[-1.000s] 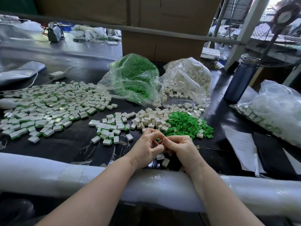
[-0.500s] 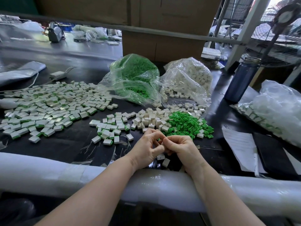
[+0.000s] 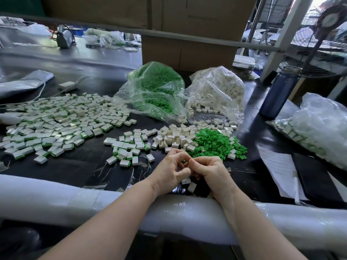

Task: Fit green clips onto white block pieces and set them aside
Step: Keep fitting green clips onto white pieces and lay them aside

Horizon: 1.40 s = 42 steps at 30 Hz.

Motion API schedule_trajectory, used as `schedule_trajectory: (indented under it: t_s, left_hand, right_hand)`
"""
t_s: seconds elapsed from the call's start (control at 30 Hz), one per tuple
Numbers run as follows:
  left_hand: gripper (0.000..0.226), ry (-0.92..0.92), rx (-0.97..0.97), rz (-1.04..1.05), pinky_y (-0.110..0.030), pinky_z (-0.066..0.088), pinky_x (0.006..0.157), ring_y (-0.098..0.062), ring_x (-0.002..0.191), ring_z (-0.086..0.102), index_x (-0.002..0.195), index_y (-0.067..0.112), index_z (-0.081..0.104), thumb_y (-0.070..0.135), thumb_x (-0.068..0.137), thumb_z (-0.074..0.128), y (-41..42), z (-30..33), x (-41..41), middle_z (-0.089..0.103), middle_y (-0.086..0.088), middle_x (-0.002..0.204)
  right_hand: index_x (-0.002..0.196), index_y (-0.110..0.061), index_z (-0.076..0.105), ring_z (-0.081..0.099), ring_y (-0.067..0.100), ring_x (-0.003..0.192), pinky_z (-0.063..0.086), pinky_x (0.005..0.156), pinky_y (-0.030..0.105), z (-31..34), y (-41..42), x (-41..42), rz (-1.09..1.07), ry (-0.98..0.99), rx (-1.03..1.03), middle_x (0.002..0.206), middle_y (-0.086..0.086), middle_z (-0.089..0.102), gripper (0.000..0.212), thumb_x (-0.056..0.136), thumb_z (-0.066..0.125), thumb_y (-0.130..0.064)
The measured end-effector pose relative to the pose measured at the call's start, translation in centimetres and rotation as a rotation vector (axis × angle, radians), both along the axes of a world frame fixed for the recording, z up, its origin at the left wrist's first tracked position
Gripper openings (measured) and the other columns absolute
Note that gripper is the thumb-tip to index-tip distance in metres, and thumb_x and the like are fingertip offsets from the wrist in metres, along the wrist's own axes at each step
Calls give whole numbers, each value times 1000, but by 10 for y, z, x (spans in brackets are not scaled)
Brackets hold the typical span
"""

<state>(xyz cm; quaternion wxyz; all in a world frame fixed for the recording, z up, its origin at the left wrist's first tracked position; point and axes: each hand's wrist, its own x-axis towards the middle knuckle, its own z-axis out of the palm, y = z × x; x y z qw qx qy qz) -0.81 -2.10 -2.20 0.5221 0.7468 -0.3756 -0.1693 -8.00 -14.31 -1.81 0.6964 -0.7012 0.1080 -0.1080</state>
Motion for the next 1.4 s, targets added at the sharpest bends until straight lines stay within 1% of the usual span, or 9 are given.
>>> schedule_trajectory:
  t_s: [0.23, 0.33, 0.6, 0.7, 0.87, 1.07, 1.17, 1.23, 1.4]
  left_hand:
    - [6, 26, -81, 81, -18, 49, 78, -18, 84, 53, 89, 14, 62, 8, 88, 60, 2, 2, 2, 46, -10, 111]
    - [4, -5, -53, 139, -10, 44, 75, -14, 85, 52, 91, 12, 63, 13, 88, 61, 2, 0, 3, 47, -9, 111]
    - [13, -41, -9, 143, -7, 42, 68, -10, 76, 48, 94, 2, 65, 12, 86, 63, 0, -1, 3, 47, -7, 112]
    - [11, -59, -2, 149, -7, 43, 69, -9, 76, 49, 92, 4, 66, 12, 85, 64, 0, -2, 2, 48, -4, 109]
    - [11, -90, 8, 169, -10, 43, 73, -16, 81, 55, 94, 7, 67, 13, 86, 63, 0, -3, 4, 55, -5, 101]
    - [18, -38, -58, 317, -20, 52, 74, -12, 77, 60, 102, 13, 66, 10, 85, 64, 3, -5, 6, 64, 1, 83]
    - [21, -34, -89, 451, -26, 55, 76, -16, 82, 62, 103, 19, 66, 6, 87, 60, 4, -5, 6, 63, 0, 87]
    - [20, -101, -76, 588, -22, 52, 78, -15, 85, 60, 102, 20, 67, 7, 88, 59, 6, -6, 9, 62, 0, 92]
    - [27, -176, 10, 741, -1, 29, 80, -10, 90, 46, 112, 12, 66, 2, 88, 58, 8, -8, 15, 49, -8, 113]
  right_hand:
    - [79, -9, 70, 61, 10, 56, 49, 53, 18, -3, 3, 3, -18, -46, -3, 62, 2, 66, 21, 88, 55, -22]
    - [89, -8, 67, 69, 16, 63, 53, 54, 21, -5, -1, 4, -113, -73, -18, 72, 5, 71, 10, 89, 58, -12]
    - [74, -9, 66, 58, 5, 54, 47, 48, 18, -7, -3, 3, -160, -98, -219, 66, 5, 65, 12, 81, 67, 0]
    - [78, -10, 63, 54, 2, 57, 46, 55, 19, -7, -1, 5, -163, -49, -340, 69, 1, 61, 9, 86, 63, -4]
    - [87, -5, 62, 58, 20, 75, 51, 73, 37, -7, -1, 4, -162, -26, -384, 80, 8, 62, 5, 89, 59, -7]
    - [77, -15, 63, 56, 7, 66, 47, 63, 17, -6, -4, 2, -283, -58, -404, 71, -3, 63, 10, 87, 63, -13]
    - [74, -14, 63, 55, 12, 65, 48, 62, 25, -7, -7, 1, -333, -51, -365, 70, 4, 63, 13, 86, 65, -13]
    - [74, -10, 64, 54, 14, 65, 49, 62, 29, -8, -8, 2, -347, -42, -364, 73, 10, 65, 11, 85, 65, -13]
    - [69, -14, 63, 49, 7, 58, 40, 52, 11, -10, -10, 3, -414, -36, -404, 64, -1, 60, 15, 84, 67, -13]
